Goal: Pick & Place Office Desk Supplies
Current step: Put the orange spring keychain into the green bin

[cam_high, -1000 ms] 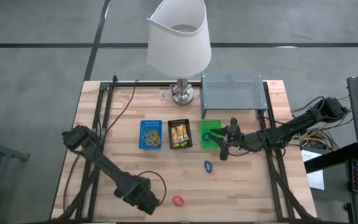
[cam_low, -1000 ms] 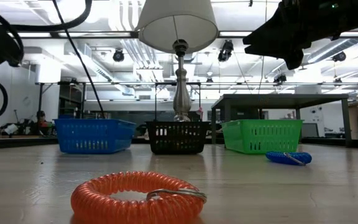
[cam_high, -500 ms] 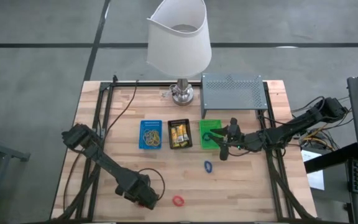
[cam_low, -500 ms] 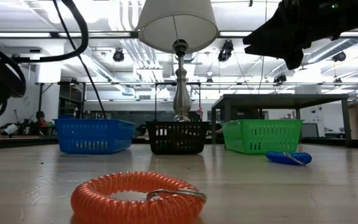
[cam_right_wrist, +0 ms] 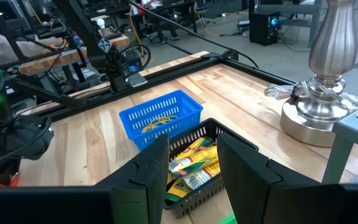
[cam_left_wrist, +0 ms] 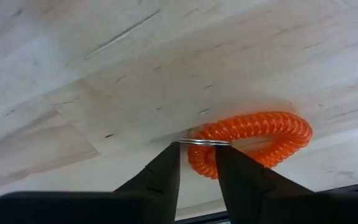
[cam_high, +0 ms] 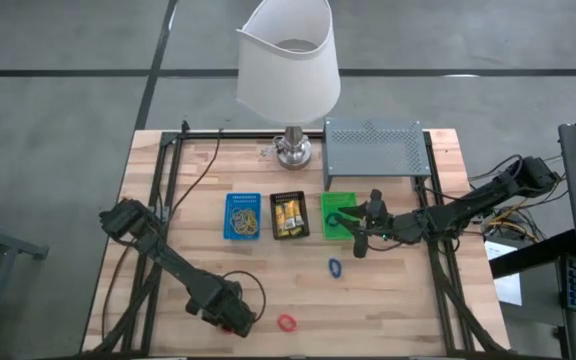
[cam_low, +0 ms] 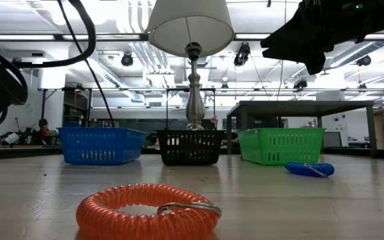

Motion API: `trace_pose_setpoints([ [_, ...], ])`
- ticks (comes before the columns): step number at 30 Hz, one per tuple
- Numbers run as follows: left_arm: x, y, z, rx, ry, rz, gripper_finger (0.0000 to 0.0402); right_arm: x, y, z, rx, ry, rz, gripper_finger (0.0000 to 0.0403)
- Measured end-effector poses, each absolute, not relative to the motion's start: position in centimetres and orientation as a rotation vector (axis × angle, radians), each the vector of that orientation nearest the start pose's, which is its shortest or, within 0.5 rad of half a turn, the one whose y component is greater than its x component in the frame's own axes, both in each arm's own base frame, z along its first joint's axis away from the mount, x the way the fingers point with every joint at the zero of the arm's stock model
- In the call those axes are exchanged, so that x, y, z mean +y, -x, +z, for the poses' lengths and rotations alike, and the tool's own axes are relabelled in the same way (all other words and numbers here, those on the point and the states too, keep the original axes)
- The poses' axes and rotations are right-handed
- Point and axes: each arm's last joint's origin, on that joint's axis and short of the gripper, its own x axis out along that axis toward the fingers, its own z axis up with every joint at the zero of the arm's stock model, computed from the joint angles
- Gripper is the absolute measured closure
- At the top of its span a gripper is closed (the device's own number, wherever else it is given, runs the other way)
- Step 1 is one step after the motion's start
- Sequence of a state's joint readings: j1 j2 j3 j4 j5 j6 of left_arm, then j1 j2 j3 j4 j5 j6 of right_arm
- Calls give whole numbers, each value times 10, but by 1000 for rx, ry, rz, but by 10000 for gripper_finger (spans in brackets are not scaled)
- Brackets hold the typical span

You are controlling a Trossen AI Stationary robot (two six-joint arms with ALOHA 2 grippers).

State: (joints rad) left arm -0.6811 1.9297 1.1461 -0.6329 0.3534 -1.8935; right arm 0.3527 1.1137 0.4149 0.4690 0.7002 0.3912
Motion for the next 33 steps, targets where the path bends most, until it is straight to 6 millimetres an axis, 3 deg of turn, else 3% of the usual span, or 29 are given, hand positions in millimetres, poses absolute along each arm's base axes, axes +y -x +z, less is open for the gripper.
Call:
trace_pose_setpoints([
  [13, -223, -263, 127, 1654, 1178, 721, 356, 58, -210, 208, 129, -270, -379, 268],
  [28, -224, -264, 128, 1646, 1186, 714, 359, 58, -210, 208, 129, -270, -378, 268],
  [33, -222, -265, 138, 1608, 1246, 726, 360, 58, -210, 208, 129, -270, -379, 268],
])
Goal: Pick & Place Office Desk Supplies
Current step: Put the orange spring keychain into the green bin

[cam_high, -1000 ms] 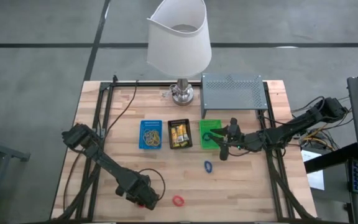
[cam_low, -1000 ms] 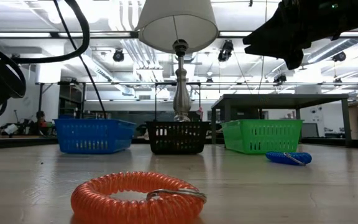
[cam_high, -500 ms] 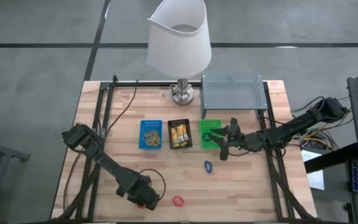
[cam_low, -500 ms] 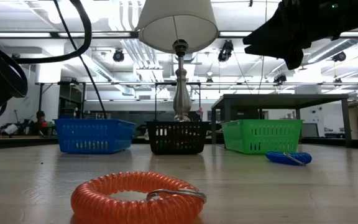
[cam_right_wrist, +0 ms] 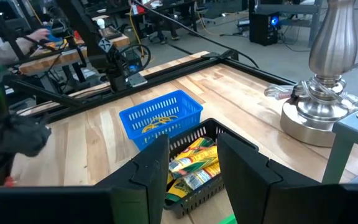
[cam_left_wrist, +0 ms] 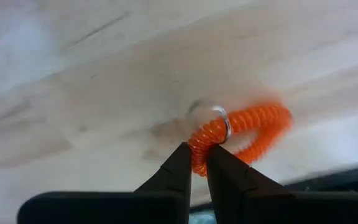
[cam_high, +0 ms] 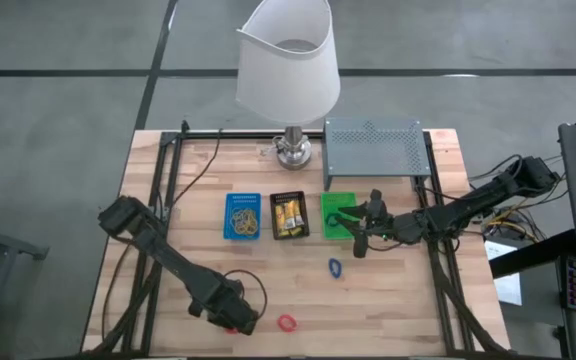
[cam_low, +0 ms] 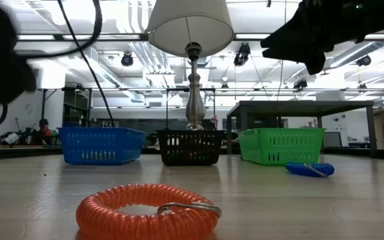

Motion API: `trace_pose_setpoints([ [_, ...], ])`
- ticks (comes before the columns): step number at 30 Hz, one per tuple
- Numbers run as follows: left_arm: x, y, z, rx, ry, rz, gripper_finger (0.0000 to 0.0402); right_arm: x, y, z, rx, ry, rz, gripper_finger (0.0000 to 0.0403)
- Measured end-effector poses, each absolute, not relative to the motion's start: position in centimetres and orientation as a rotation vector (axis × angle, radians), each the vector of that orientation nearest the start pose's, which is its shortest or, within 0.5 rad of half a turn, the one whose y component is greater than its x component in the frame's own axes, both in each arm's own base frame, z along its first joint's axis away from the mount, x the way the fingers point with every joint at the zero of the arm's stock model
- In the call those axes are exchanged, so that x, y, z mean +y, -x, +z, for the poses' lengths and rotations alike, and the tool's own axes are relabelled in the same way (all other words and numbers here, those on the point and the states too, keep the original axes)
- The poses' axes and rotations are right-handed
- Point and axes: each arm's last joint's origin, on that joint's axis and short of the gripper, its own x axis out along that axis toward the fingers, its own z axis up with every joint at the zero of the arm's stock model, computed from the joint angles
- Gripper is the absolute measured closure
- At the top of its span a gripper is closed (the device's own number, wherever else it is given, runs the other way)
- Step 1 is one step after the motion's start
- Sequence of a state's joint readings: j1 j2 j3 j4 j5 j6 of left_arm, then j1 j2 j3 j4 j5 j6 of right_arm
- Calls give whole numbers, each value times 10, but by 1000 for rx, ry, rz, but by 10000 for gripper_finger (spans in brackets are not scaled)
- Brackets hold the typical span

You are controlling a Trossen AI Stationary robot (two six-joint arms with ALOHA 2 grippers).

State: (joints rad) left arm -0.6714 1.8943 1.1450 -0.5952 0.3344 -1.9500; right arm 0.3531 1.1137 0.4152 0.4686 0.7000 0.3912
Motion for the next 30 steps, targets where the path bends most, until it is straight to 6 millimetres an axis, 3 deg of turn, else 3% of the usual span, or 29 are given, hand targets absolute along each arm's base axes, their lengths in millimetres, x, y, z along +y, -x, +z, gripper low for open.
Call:
trace_pose_setpoints([
  [7, -217, -262, 166, 1468, 1280, 698, 360, 58, -210, 208, 129, -270, -379, 268],
  [13, -204, -256, 186, 1263, 1157, 710, 360, 58, -210, 208, 129, -270, -379, 268],
  [23, -176, -260, 214, 686, 678, 691, 360, 58, -210, 208, 129, -270, -379, 268],
  [30, -162, -293, 225, 457, 325, 623, 360, 58, -210, 208, 129, -270, -379, 268],
])
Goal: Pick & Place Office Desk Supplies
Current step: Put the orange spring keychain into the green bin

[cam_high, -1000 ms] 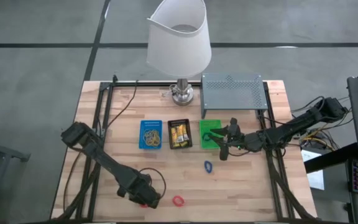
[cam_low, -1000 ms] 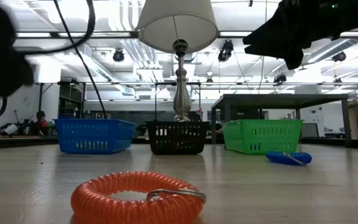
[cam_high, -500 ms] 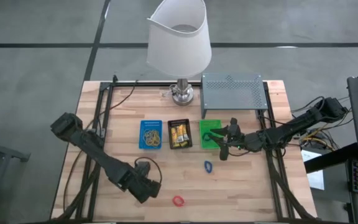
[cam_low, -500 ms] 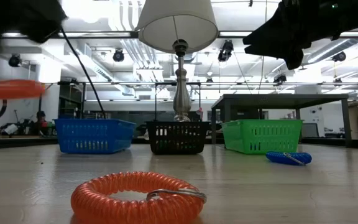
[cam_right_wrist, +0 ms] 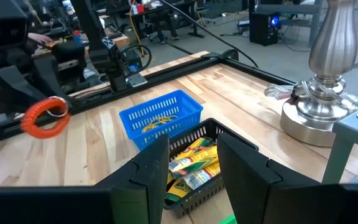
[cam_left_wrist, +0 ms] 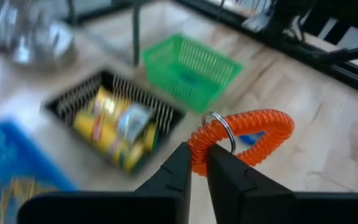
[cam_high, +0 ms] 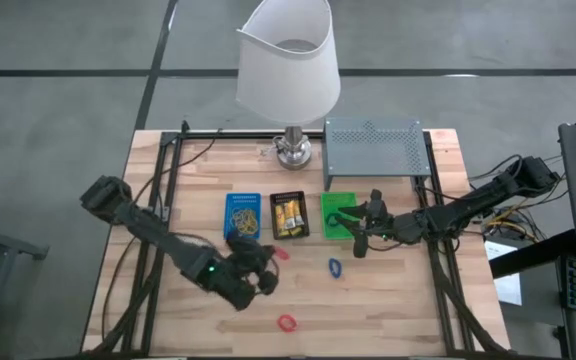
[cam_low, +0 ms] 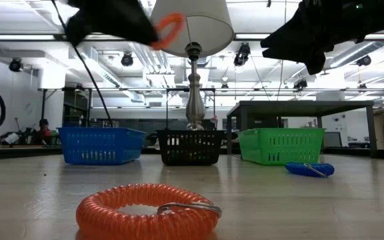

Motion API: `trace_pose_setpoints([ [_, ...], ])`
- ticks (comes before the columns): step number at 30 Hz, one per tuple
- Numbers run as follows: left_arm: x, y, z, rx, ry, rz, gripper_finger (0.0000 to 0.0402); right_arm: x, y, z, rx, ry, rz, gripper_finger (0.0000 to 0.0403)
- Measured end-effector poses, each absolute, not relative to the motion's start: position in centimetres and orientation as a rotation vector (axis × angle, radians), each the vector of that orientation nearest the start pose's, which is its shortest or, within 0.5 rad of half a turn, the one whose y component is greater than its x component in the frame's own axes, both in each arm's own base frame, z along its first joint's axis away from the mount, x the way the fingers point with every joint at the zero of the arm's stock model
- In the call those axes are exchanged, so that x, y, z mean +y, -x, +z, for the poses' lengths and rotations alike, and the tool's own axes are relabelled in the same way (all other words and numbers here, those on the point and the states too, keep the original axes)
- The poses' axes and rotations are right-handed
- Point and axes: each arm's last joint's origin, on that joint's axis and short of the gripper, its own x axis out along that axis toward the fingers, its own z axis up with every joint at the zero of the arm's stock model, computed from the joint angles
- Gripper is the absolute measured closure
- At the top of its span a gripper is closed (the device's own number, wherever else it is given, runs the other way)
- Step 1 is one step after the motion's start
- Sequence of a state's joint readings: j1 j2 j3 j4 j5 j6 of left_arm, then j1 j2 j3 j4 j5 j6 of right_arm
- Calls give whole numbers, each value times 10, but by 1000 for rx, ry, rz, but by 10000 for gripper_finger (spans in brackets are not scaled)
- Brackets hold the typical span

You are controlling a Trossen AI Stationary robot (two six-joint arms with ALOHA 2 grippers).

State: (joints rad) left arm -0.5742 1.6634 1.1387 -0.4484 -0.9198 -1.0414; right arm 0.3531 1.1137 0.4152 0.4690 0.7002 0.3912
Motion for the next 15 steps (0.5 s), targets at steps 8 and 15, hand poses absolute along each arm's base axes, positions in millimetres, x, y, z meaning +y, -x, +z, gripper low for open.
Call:
trace_pose_setpoints([
  [8, -127, -348, 218, 397, 188, 559, 360, 58, -210, 208, 129, -270, -379, 268],
  [15, -109, -391, 201, 296, 103, 372, 360, 58, -210, 208, 129, -270, -378, 268],
])
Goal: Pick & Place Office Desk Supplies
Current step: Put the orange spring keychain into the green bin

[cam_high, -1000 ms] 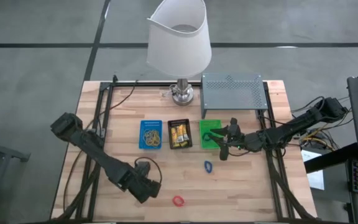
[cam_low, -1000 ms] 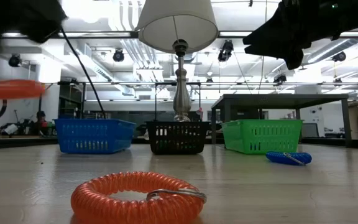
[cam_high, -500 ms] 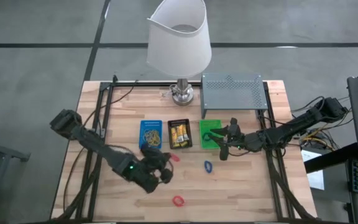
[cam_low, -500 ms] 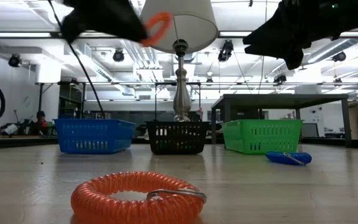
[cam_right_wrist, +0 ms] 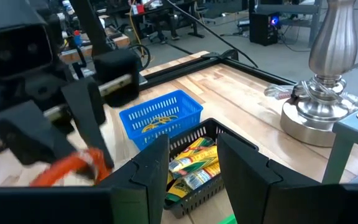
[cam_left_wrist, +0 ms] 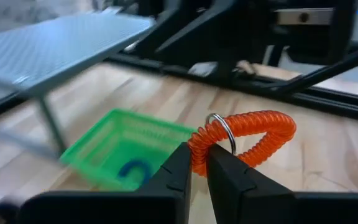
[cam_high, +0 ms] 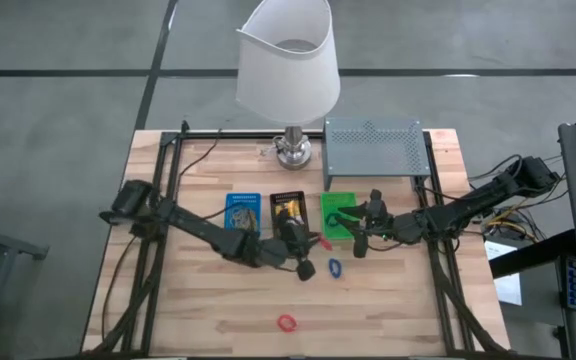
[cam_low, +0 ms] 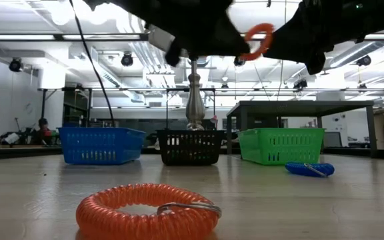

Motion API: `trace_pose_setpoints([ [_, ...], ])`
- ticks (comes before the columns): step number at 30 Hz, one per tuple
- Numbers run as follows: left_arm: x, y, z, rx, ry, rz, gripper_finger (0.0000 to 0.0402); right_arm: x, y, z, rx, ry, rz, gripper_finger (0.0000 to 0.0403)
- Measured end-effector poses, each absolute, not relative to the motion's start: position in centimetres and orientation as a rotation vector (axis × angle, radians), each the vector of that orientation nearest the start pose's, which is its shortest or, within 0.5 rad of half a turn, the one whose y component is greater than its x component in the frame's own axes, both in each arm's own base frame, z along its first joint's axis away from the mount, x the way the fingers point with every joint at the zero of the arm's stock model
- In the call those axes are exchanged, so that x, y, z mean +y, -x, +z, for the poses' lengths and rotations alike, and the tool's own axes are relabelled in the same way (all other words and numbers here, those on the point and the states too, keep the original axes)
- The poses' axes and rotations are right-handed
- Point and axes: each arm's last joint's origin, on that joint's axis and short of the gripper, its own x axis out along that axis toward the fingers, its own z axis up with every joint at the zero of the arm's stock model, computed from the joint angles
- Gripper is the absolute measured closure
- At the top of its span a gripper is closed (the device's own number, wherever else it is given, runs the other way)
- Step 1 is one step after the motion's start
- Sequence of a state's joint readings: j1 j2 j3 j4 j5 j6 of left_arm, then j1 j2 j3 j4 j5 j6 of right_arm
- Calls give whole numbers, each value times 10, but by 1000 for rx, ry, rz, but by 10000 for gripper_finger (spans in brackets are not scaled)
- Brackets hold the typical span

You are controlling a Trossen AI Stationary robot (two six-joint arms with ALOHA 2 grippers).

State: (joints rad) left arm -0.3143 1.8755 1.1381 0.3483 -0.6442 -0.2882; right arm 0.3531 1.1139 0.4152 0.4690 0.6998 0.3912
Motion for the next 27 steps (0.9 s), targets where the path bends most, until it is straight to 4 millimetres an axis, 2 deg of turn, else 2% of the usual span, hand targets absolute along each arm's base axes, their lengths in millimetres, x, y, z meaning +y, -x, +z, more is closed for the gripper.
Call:
trace_pose_setpoints([
  [4, -100, -405, 188, 257, 53, 293, 360, 58, -210, 208, 129, -270, -379, 268],
  [13, -67, -426, 153, 224, 100, 255, 360, 58, -210, 208, 130, -270, -379, 268],
  [19, -35, -436, 144, 213, 142, 218, 360, 58, -210, 208, 130, -269, -379, 268],
  [27, -6, -441, 137, 337, 167, 240, 360, 58, -210, 208, 130, -270, -379, 268],
])
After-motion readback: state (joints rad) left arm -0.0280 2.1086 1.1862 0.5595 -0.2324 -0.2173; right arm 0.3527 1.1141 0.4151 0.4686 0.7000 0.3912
